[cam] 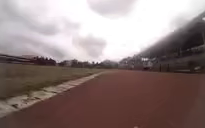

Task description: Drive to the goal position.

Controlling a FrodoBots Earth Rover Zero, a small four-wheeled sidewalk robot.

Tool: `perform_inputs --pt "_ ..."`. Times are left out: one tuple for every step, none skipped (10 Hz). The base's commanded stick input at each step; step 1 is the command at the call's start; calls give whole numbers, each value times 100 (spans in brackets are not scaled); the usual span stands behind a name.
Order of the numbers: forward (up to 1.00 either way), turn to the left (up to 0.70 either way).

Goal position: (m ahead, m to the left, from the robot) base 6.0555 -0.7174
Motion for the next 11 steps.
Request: perform_inputs --pt "100 0" --pt "100 0" --pt "100 0" --pt "100 0" --pt "100 -16" --pt "100 -39" --pt "100 -37" --pt "100 0" --pt "100 0" --pt "100 0" --pt "100 0"
